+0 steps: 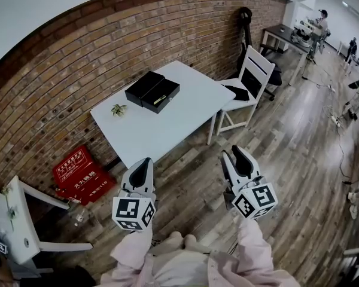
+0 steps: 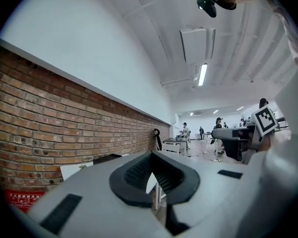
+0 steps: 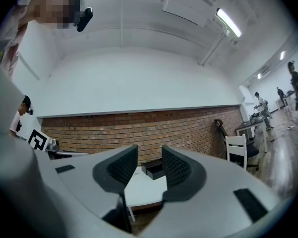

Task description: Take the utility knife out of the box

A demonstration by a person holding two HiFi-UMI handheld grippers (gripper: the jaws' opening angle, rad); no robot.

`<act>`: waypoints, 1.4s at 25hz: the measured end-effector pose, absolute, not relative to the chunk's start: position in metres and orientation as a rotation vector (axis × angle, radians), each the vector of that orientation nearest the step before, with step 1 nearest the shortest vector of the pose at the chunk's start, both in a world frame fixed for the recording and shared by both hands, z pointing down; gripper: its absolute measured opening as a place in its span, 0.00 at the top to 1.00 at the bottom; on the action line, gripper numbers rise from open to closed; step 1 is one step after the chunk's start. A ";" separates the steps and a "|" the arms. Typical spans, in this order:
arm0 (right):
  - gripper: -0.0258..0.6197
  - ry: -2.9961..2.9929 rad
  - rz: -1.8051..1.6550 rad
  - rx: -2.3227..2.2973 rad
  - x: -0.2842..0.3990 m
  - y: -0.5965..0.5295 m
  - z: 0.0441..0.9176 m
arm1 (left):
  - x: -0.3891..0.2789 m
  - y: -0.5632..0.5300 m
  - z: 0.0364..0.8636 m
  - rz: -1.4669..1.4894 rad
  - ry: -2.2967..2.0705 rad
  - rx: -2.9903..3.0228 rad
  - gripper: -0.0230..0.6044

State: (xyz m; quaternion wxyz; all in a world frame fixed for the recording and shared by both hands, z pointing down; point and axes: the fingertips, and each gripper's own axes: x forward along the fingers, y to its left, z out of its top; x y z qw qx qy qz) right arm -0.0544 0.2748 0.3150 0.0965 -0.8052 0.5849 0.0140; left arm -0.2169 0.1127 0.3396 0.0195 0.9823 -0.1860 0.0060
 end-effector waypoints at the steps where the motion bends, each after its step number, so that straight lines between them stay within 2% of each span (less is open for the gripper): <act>1: 0.75 1.735 0.039 -2.378 -0.053 0.274 0.315 | -0.216 0.113 0.341 0.020 -0.580 3.045 0.98; 17: 0.74 1.754 0.020 -2.375 -0.017 0.247 0.333 | -0.185 0.089 0.365 0.070 -0.601 2.995 0.98; 35: 0.74 1.900 -0.113 -2.308 0.086 0.121 0.360 | -0.085 -0.023 0.394 0.113 -0.712 2.864 0.98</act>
